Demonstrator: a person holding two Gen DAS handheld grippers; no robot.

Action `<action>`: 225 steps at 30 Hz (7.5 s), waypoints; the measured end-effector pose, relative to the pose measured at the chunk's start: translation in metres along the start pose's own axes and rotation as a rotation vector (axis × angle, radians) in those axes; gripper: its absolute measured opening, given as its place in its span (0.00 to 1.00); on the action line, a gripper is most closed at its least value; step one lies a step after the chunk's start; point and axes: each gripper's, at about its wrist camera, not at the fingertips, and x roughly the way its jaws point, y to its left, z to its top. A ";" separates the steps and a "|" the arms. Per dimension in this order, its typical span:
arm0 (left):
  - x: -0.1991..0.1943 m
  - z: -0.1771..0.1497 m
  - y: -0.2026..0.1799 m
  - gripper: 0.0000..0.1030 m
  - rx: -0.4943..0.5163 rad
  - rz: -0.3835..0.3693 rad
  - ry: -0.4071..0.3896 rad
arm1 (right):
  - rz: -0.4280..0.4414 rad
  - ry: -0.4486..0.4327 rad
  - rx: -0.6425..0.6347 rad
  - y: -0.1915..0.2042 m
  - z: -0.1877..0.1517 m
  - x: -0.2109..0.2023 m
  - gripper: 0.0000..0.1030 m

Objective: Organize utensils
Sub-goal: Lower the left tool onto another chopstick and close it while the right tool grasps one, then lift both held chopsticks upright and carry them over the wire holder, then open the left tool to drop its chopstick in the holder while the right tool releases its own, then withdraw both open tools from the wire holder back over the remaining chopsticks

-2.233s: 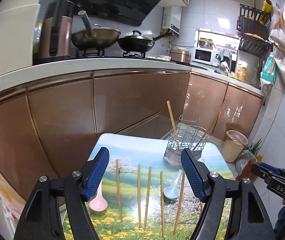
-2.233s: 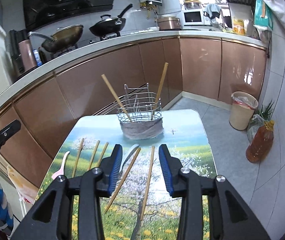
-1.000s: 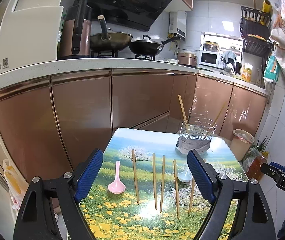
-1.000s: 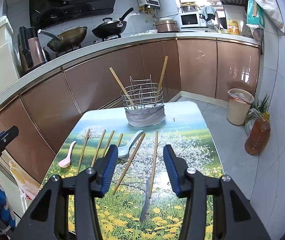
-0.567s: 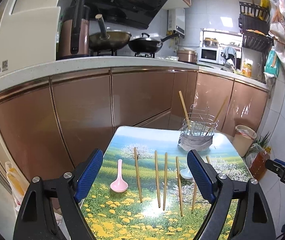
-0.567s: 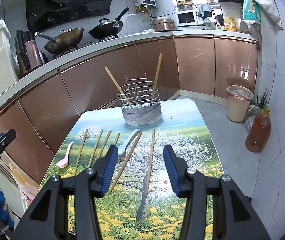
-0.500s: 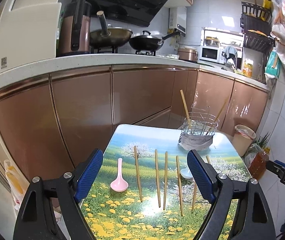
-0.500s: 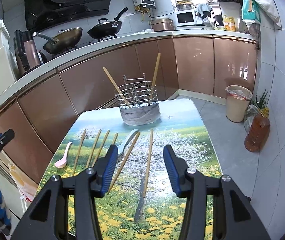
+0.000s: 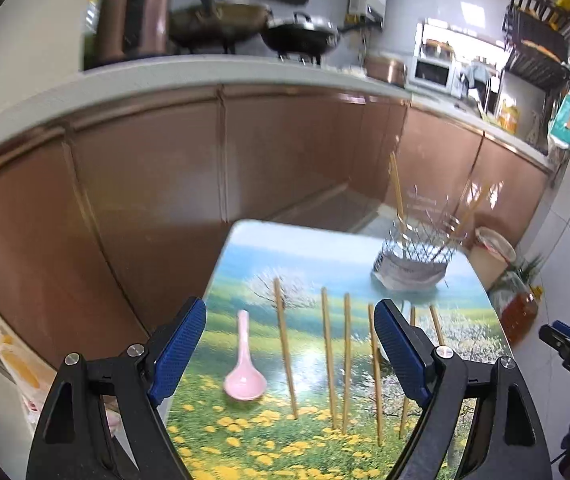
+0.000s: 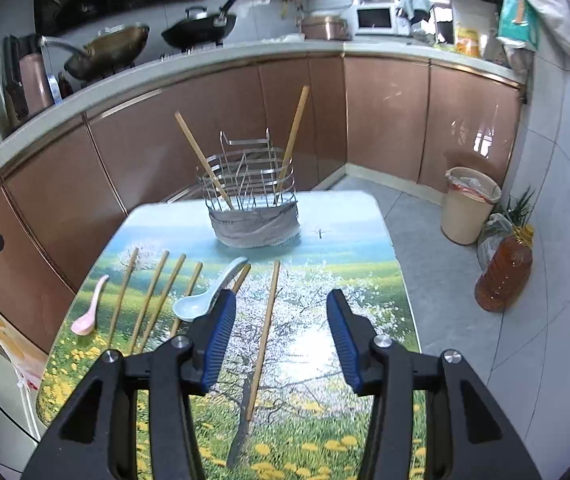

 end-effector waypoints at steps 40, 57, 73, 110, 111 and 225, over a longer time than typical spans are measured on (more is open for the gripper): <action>0.287 0.007 -0.041 0.33 0.006 -0.050 0.686 | 0.083 0.484 -0.027 -0.008 0.033 0.227 0.27; 0.324 0.005 -0.040 0.18 -0.006 -0.049 0.756 | 0.057 0.574 -0.077 0.013 0.029 0.253 0.13; 0.322 -0.002 -0.053 0.06 0.045 -0.039 0.769 | -0.010 0.595 -0.165 0.055 0.025 0.260 0.07; 0.132 0.032 -0.042 0.06 -0.001 -0.094 0.399 | 0.155 0.189 -0.086 0.043 0.030 0.069 0.06; 0.122 0.036 -0.043 0.06 0.000 -0.100 0.379 | 0.156 0.177 -0.087 0.045 0.030 0.063 0.06; -0.066 0.117 -0.065 0.57 0.025 -0.074 -0.197 | 0.066 -0.321 -0.031 0.030 0.109 -0.115 0.29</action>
